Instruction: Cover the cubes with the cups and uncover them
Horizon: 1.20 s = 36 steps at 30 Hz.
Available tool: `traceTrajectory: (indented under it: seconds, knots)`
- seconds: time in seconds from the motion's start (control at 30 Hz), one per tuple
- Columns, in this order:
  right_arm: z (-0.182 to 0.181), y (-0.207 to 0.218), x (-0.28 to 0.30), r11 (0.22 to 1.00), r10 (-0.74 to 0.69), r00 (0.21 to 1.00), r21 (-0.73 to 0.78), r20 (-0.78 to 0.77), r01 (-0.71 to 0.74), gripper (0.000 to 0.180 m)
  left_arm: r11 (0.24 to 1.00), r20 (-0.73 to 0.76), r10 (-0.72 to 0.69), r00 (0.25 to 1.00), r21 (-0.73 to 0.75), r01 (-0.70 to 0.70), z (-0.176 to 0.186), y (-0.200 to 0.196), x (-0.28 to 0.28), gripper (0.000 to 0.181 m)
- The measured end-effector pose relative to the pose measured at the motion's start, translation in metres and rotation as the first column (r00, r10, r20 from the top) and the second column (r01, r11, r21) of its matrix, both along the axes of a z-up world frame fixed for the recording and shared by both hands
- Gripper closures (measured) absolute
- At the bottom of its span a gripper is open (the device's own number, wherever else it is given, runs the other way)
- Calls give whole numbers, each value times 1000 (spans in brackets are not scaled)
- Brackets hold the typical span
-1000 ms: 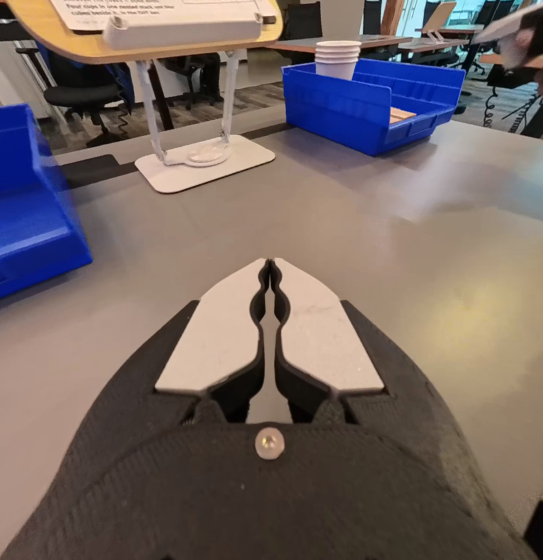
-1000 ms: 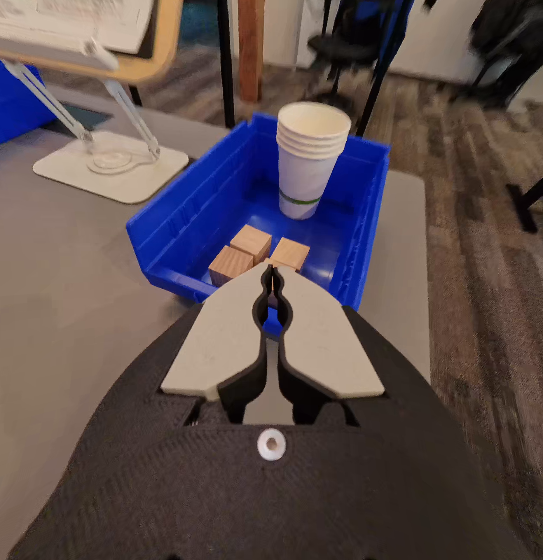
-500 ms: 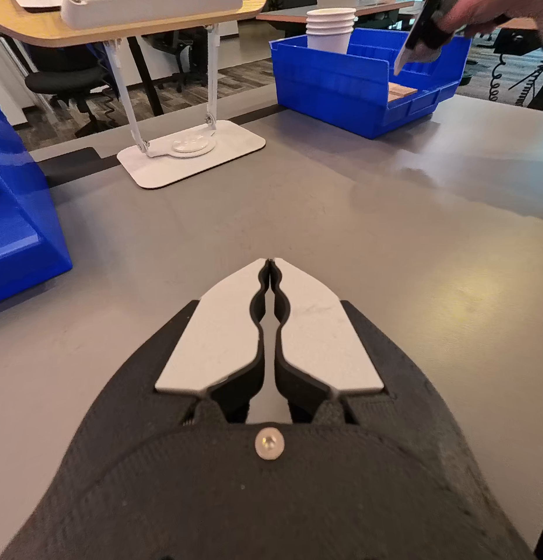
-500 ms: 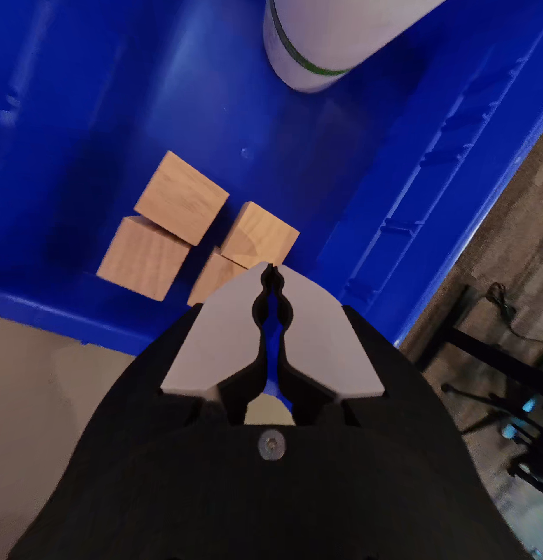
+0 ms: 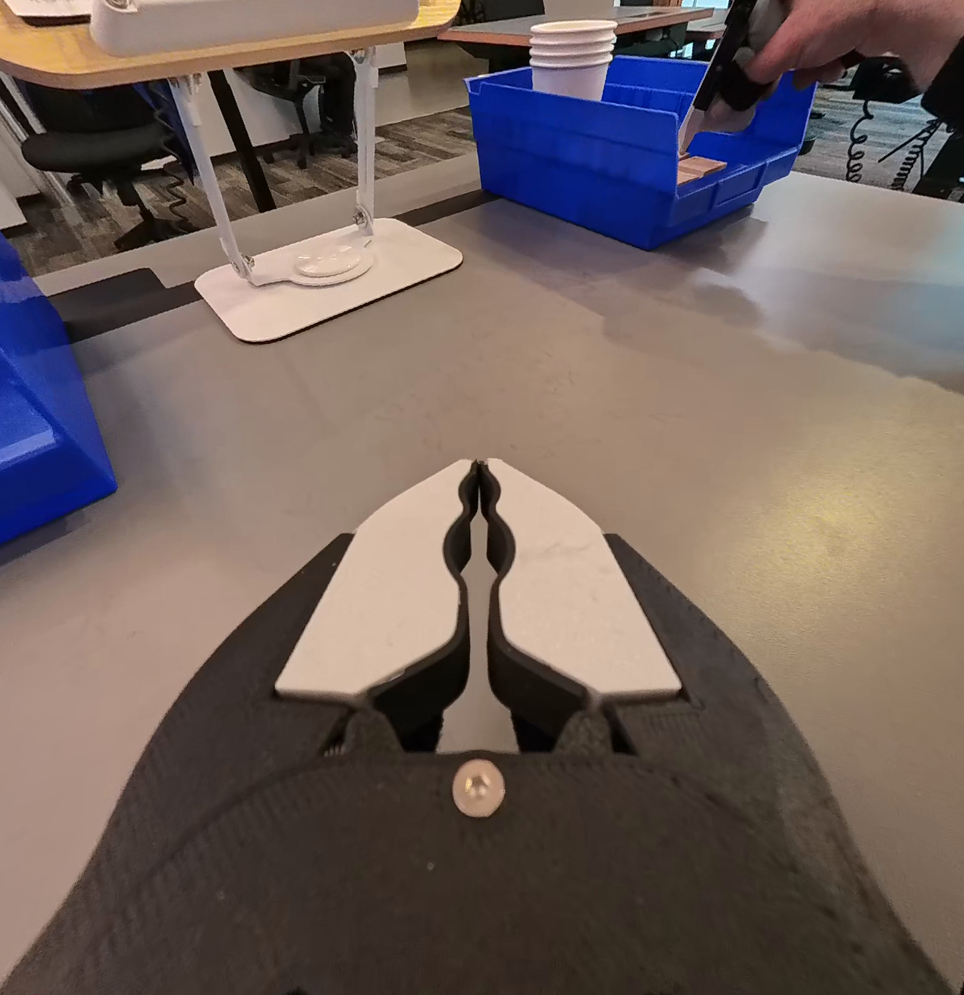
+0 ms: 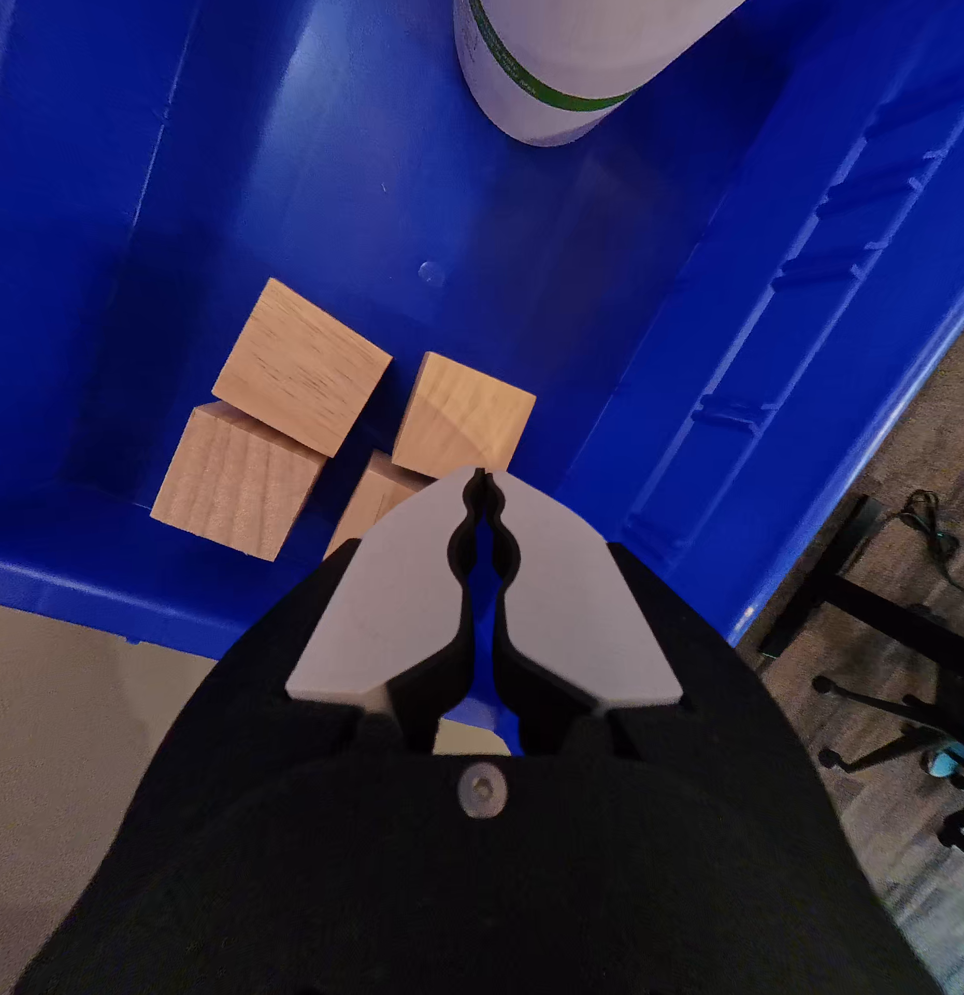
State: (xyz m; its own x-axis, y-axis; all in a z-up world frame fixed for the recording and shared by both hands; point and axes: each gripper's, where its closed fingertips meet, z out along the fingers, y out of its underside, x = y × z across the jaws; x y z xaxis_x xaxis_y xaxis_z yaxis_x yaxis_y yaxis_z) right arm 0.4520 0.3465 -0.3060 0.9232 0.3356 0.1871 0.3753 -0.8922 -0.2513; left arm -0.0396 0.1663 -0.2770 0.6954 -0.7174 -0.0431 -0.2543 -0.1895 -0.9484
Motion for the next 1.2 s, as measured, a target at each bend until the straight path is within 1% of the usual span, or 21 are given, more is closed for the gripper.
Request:
traceTrajectory:
  seconds: [0.07, 0.13, 0.33, 0.4, 0.5, 0.63, 0.73, 0.8, 0.83, 0.9, 0.97, 1.07, 1.2]
  knots:
    - [2, 1, 1, 1000, 7, 1000, 11, 6, -7, 180, 1000, -3, -2, 1000, 1, 2, 0, 0, 0, 181]
    - [8, 8, 9, 998, -10, 999, 59, 38, 7, 180, 1000, -10, -2, 1000, 1, 2, -1, 0, 1, 181]
    - [-3, 7, 17, 1000, 16, 989, -22, 150, -13, 180, 1000, -20, 1, 1000, 2, 0, -2, 0, 1, 181]
    - [-5, 5, 12, 999, 22, 994, -36, 107, -18, 180, 1000, -20, 4, 1000, 4, -4, -2, 0, 1, 181]
    - [-8, 3, 10, 999, 31, 994, -48, 108, -26, 180, 1000, -25, 4, 1000, 3, -3, -2, 0, 1, 181]
    - [4, 6, 13, 1000, 17, 993, 19, 116, -19, 180, 1000, -30, 1, 1000, 1, 0, -3, 0, 2, 181]
    - [18, 12, -1, 994, 66, 994, 87, 89, -73, 179, 1000, -31, 1, 1000, -1, -1, -3, 0, 2, 181]
    - [21, 18, -11, 991, 79, 996, 107, 52, -84, 179, 1000, -33, 1, 999, -1, -1, -3, 0, 2, 181]
    - [19, 20, -15, 991, 85, 996, 100, 28, -87, 179, 1000, -34, 1, 999, 0, -1, -3, 0, 2, 181]
    - [17, 27, -20, 989, 101, 994, 105, 34, -104, 179, 1000, -35, 4, 999, 6, -4, -3, 0, 2, 181]
    - [13, 35, -30, 988, 111, 993, 115, -39, -105, 180, 1000, -37, 4, 999, 10, -4, -3, 0, 2, 181]
    - [5, 45, -34, 990, 105, 991, 101, -85, -96, 180, 1000, -40, 0, 999, 10, 0, -3, -1, 2, 181]
    - [-8, 43, -33, 995, 98, 991, 36, -86, -95, 180, 1000, -35, -2, 999, 7, 2, -3, -1, 2, 181]
